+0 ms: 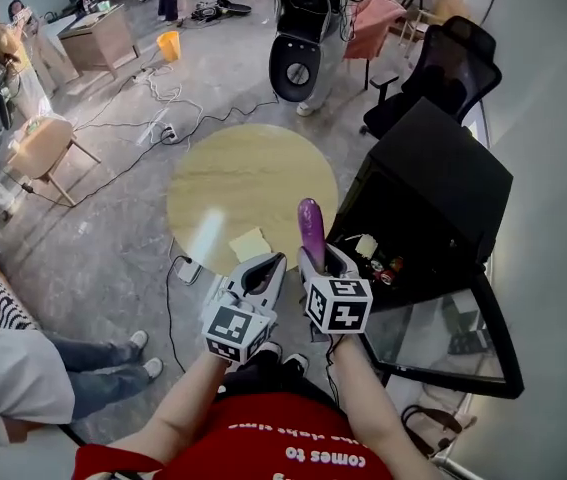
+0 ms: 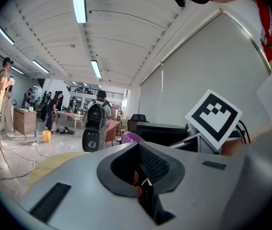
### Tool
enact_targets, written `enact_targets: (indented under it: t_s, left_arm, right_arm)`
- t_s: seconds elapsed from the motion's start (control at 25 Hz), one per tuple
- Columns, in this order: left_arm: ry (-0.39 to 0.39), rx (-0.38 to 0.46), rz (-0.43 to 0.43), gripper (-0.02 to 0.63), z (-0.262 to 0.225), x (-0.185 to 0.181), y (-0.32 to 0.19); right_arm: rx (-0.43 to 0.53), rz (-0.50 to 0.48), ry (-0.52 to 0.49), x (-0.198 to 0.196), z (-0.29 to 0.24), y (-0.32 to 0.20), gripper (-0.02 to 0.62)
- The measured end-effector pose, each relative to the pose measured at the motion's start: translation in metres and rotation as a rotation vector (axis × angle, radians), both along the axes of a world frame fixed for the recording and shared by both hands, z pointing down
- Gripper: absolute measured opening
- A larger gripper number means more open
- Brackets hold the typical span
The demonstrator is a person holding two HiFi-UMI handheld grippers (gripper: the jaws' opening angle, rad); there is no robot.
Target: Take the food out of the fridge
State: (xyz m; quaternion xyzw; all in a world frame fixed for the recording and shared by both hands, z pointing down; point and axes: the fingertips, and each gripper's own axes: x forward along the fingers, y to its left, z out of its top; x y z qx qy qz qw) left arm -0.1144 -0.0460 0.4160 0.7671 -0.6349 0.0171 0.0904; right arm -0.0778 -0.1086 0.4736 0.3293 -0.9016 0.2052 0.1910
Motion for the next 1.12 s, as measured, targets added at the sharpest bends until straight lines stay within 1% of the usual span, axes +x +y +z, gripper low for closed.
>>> enact_targets:
  t_s: [0.28, 0.56, 0.76, 1.12]
  left_arm:
    - [0.004, -0.026, -0.111, 0.008, 0.009, -0.035, 0.012]
    - [0.034, -0.069, -0.184, 0.006, 0.033, -0.055, 0.006]
    - [0.061, -0.114, -0.215, 0.006, 0.061, -0.066, -0.009]
    - [0.105, -0.198, -0.263, 0.006, 0.112, -0.085, -0.022]
  right_arm:
    - [-0.036, -0.089, 0.032, -0.032, 0.022, 0.005, 0.187]
    - [-0.05, -0.165, 0.068, -0.055, 0.046, 0.005, 0.187]
    - [-0.083, -0.188, 0.09, -0.063, 0.076, -0.007, 0.187]
    - [-0.128, -0.225, 0.147, -0.081, 0.149, -0.032, 0.188]
